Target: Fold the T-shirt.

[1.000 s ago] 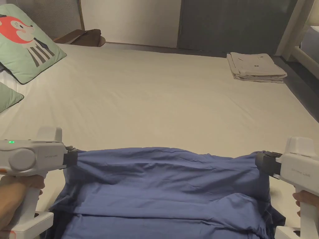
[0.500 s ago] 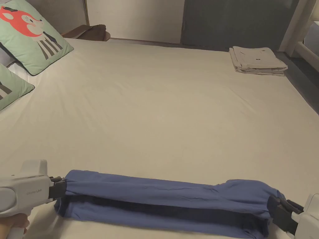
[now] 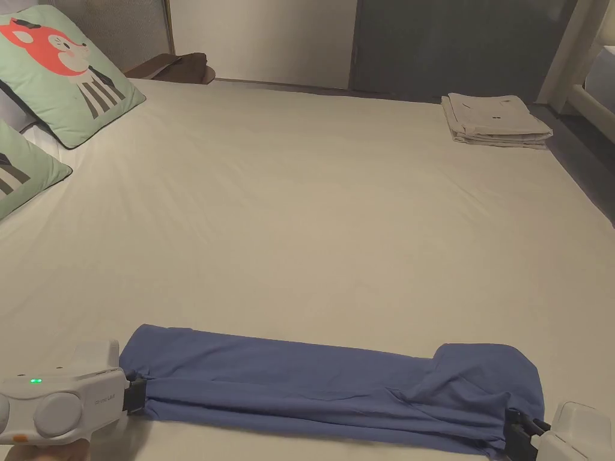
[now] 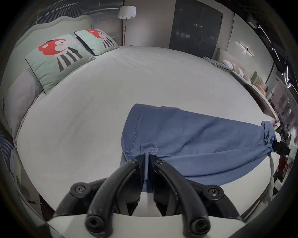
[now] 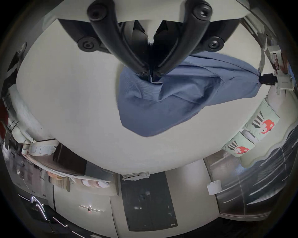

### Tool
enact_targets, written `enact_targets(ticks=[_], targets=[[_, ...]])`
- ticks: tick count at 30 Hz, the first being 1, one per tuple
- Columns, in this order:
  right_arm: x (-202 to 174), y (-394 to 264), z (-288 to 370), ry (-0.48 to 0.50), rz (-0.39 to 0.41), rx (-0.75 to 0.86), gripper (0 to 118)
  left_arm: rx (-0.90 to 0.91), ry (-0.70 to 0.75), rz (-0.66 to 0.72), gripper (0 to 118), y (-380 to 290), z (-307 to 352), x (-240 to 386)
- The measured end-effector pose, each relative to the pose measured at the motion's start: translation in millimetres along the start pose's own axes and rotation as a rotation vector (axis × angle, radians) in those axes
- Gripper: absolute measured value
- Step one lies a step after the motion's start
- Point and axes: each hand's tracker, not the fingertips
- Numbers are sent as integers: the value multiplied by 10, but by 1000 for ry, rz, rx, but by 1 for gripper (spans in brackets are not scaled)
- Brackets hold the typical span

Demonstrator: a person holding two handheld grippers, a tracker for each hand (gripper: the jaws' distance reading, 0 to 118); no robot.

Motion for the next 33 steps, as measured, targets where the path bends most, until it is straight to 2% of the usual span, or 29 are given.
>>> enact_targets(ticks=[1,2,3,4,5,6,7,14,18,21,22,23,24,25,26,27,28,30,33], targets=[[-48,41,42,-5,9,5,7,3,2,5,15,22,26,17],[-95,99,108,-11,34,16,20,5,0,8,35,57,62,44],[-173,168,164,-28,64,36,43,8,-4,16,64,106,120,86],[-255,240,212,-12,92,64,79,12,-10,23,100,166,164,144],[-341,311,254,10,112,95,101,24,-19,26,113,225,207,201],[-473,397,320,28,129,141,111,111,-22,15,107,303,314,289],[-581,479,377,34,139,198,111,143,-80,11,109,393,392,363],[-1262,1021,668,49,225,483,111,510,-153,32,109,916,994,934],[-1433,1174,754,23,240,609,111,715,-92,-13,109,1019,1196,1157],[-1533,1229,805,-11,242,660,107,838,-25,-50,107,1015,1253,1266],[-1552,1240,848,-15,243,685,96,870,-6,-71,103,996,1262,1292],[-1568,1241,862,-21,239,709,81,896,24,-79,89,1001,1225,1294],[-1585,1240,866,-33,244,717,63,913,29,-99,65,978,1225,1308],[-1599,1250,867,-34,245,718,63,926,34,-117,65,960,1230,1320],[-1595,1272,867,-33,245,713,57,920,51,-115,56,960,1221,1339],[-1597,1277,853,-32,244,712,45,912,56,-117,38,969,1194,1346],[-1595,1278,844,-31,243,711,23,910,57,-116,4,974,1179,1334],[-1599,1269,810,-49,262,724,3,891,20,-107,0,995,1158,1289],[-1590,1258,786,-56,278,733,0,880,16,-110,0,1022,1103,1268]])
